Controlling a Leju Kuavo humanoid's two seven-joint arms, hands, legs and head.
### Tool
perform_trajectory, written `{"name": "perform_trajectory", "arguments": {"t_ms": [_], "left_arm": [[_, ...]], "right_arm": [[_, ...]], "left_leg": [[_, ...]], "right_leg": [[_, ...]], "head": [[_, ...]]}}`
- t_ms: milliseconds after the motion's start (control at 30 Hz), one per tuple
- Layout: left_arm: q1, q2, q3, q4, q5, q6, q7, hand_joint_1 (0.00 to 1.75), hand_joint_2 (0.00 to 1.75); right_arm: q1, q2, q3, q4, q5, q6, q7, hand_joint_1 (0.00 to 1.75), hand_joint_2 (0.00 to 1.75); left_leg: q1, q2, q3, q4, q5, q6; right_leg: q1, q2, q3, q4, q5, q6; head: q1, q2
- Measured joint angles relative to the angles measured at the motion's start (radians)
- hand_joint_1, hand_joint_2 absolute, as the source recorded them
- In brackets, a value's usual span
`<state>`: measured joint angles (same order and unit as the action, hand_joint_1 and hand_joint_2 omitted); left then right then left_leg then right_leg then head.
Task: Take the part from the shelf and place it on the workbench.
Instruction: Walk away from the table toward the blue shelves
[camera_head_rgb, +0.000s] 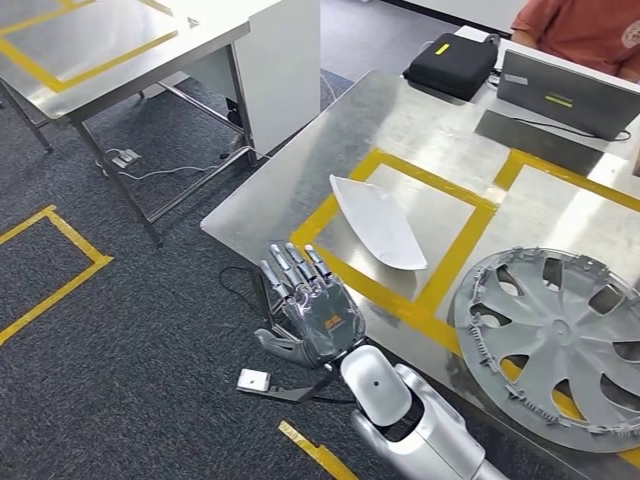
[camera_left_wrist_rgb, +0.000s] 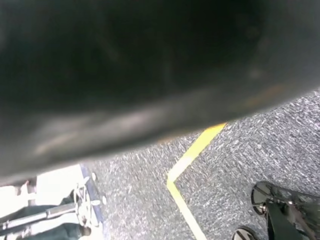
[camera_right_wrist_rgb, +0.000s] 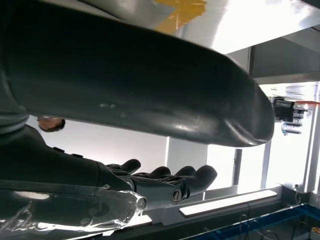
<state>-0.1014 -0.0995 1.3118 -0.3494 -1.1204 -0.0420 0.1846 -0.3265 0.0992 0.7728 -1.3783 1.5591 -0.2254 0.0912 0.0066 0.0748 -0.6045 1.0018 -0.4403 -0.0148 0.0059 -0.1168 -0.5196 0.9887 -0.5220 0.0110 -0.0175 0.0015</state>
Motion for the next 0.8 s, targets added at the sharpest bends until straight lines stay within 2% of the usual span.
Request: {"name": "perform_trajectory", "arguments": {"t_ms": [33, 67, 100, 167, 200, 233, 267, 300, 333, 367, 400, 433, 467, 533, 567, 633, 667, 700, 733, 767, 800], "left_arm": [[0.001, -0.001, 0.000, 0.000, 0.000, 0.000, 0.000, 0.00, 0.00], [0.002, -0.001, 0.000, 0.000, 0.000, 0.000, 0.000, 0.00, 0.00], [0.003, -0.002, 0.000, 0.000, 0.000, 0.000, 0.000, 0.00, 0.00], [0.001, -0.002, 0.000, 0.000, 0.000, 0.001, 0.001, 0.00, 0.00], [-0.001, -0.002, 0.000, 0.000, -0.001, 0.001, 0.002, 0.00, 0.00], [-0.002, -0.002, -0.001, 0.000, -0.001, 0.001, 0.002, 0.00, 0.00], [-0.001, -0.002, -0.001, 0.000, -0.002, 0.001, 0.003, 0.00, 0.00], [0.001, -0.002, -0.001, 0.000, -0.003, 0.001, 0.003, 0.00, 0.00], [0.003, -0.002, -0.001, 0.000, -0.005, 0.001, 0.003, 0.00, 0.00], [0.004, -0.002, -0.002, 0.000, -0.008, 0.000, 0.003, 0.00, 0.00], [0.004, -0.001, -0.003, 0.000, -0.010, -0.001, 0.003, 0.00, 0.00], [0.004, -0.001, -0.004, -0.001, -0.012, -0.002, 0.003, 0.00, 0.00], [0.005, 0.001, -0.005, -0.001, -0.013, -0.004, 0.003, 0.00, 0.00], [0.010, 0.005, -0.006, -0.001, -0.016, -0.006, 0.003, 0.00, 0.00], [0.014, 0.007, -0.006, -0.001, -0.018, -0.007, 0.003, 0.00, 0.00], [0.015, 0.009, -0.006, -0.002, -0.023, -0.009, 0.003, 0.00, 0.00], [0.014, 0.010, -0.007, -0.002, -0.026, -0.010, 0.003, 0.00, 0.00], [0.012, 0.011, -0.008, -0.002, -0.028, -0.011, 0.003, 0.00, 0.00], [0.012, 0.012, -0.009, -0.002, -0.030, -0.011, 0.003, 0.00, 0.00], [0.012, 0.013, -0.011, -0.002, -0.031, -0.011, 0.003, 0.00, 0.00], [0.014, 0.015, -0.013, -0.002, -0.031, -0.011, 0.003, 0.00, 0.00]], "right_arm": [[0.000, -0.001, 0.000, -0.002, 0.000, 0.000, 0.000, 0.00, 0.00], [0.000, -0.001, 0.000, -0.004, 0.000, 0.000, 0.000, 0.00, 0.00], [0.000, -0.002, 0.000, -0.006, 0.000, 0.000, 0.000, 0.00, 0.00], [0.006, -0.006, -0.003, -0.009, 0.000, 0.000, 0.002, 0.00, 0.00], [0.013, -0.010, -0.006, -0.009, 0.000, 0.001, 0.006, 0.00, 0.00], [0.023, -0.015, -0.010, -0.009, 0.000, 0.000, 0.012, 0.00, 0.00], [0.034, -0.021, -0.013, -0.009, 0.000, 0.000, 0.020, 0.00, 0.00], [0.044, -0.026, -0.016, -0.009, 0.000, -0.002, 0.030, 0.00, 0.00], [0.053, -0.031, -0.020, -0.009, 0.000, -0.004, 0.039, 0.00, 0.00], [0.061, -0.036, -0.022, -0.009, 0.000, -0.006, 0.048, 0.00, 0.00], [0.068, -0.041, -0.025, -0.009, 0.000, -0.008, 0.056, 0.00, 0.00], [0.075, -0.046, -0.028, -0.009, 0.000, -0.010, 0.064, 0.00, 0.00], [0.082, -0.051, -0.032, -0.009, 0.000, -0.012, 0.072, 0.00, 0.00], [0.095, -0.059, -0.038, -0.010, 0.000, -0.013, 0.086, 0.00, 0.00], [0.100, -0.063, -0.041, -0.010, 0.000, -0.013, 0.094, 0.00, 0.00], [0.106, -0.071, -0.045, -0.010, 0.000, -0.013, 0.108, 0.00, 0.00], [0.109, -0.075, -0.048, -0.009, 0.000, -0.014, 0.112, 0.00, 0.00], [0.113, -0.080, -0.052, -0.008, 0.000, -0.015, 0.114, 0.00, 0.00], [0.117, -0.084, -0.056, -0.006, 0.000, -0.015, 0.114, 0.00, 0.00], [0.120, -0.087, -0.059, -0.003, 0.000, -0.016, 0.114, 0.00, 0.00], [0.121, -0.089, -0.062, 0.000, 0.000, -0.016, 0.113, 0.00, 0.00]], "left_leg": [[0.001, -0.013, -0.001, -0.001, 0.001, 0.006], [0.002, -0.025, 0.000, -0.003, 0.001, 0.011], [0.004, -0.038, 0.000, -0.004, 0.003, 0.018], [0.006, -0.063, 0.000, -0.005, 0.004, 0.028], [0.005, -0.078, -0.001, -0.005, 0.004, 0.031], [0.004, -0.093, 0.000, -0.005, 0.004, 0.032], [0.003, -0.110, 0.000, -0.005, 0.004, 0.032], [0.003, -0.127, 0.001, -0.004, 0.004, 0.032], [0.003, -0.143, 0.003, -0.004, 0.004, 0.031], [0.004, -0.157, 0.004, -0.004, 0.003, 0.030], [0.003, -0.170, 0.004, -0.002, 0.003, 0.027], [0.002, -0.182, 0.001, -0.001, 0.003, 0.022], [0.003, -0.193, -0.002, -0.001, 0.004, 0.015], [0.007, -0.213, -0.007, -0.003, 0.008, 0.001], [0.008, -0.205, -0.010, 0.001, 0.006, -0.005], [0.005, -0.150, -0.034, 0.054, -0.028, -0.013], [0.004, -0.116, -0.062, 0.112, -0.060, -0.015], [0.005, -0.096, -0.096, 0.182, -0.094, -0.018], [0.005, -0.087, -0.126, 0.244, -0.118, -0.020], [0.006, -0.084, -0.142, 0.280, -0.125, -0.022], [0.006, -0.082, -0.139, 0.277, -0.113, -0.021]], "right_leg": [[-0.002, -0.006, 0.002, 0.000, -0.004, 0.005], [-0.005, 0.007, 0.000, 0.007, -0.013, 0.010], [-0.008, 0.031, -0.011, 0.033, -0.031, 0.014], [-0.013, 0.092, -0.066, 0.150, -0.093, 0.019], [-0.013, 0.106, -0.103, 0.224, -0.123, 0.019], [-0.013, 0.112, -0.136, 0.283, -0.140, 0.020], [-0.013, 0.115, -0.155, 0.307, -0.136, 0.019], [-0.013, 0.117, -0.155, 0.290, -0.111, 0.017], [-0.013, 0.124, -0.137, 0.236, -0.071, 0.014], [-0.015, 0.144, -0.108, 0.163, -0.028, 0.011], [-0.019, 0.168, -0.080, 0.095, 0.001, 0.008], [-0.021, 0.188, -0.058, 0.049, 0.017, 0.006], [-0.021, 0.200, -0.047, 0.027, 0.020, 0.004], [-0.018, 0.187, -0.039, 0.023, 0.021, -0.004], [-0.018, 0.176, -0.037, 0.020, 0.023, -0.010], [-0.019, 0.150, -0.031, 0.012, 0.027, -0.023], [-0.017, 0.134, -0.029, 0.011, 0.026, -0.028], [-0.015, 0.118, -0.029, 0.010, 0.025, -0.031], [-0.013, 0.101, -0.029, 0.011, 0.023, -0.033], [-0.011, 0.086, -0.029, 0.011, 0.022, -0.034], [-0.011, 0.072, -0.028, 0.011, 0.021, -0.034]], "head": [[0.001, 0.000], [0.001, 0.000], [0.003, 0.000], [0.006, 0.000], [0.006, 0.000], [0.006, 0.000], [0.006, 0.000], [0.006, 0.000], [0.006, 0.000], [0.006, 0.000], [0.006, 0.000], [0.006, 0.000], [0.006, 0.000], [0.006, 0.000], [0.006, 0.000], [0.002, 0.000], [0.000, 0.000], [-0.002, 0.000], [-0.002, 0.000], [-0.002, 0.000], [-0.002, 0.000]]}}
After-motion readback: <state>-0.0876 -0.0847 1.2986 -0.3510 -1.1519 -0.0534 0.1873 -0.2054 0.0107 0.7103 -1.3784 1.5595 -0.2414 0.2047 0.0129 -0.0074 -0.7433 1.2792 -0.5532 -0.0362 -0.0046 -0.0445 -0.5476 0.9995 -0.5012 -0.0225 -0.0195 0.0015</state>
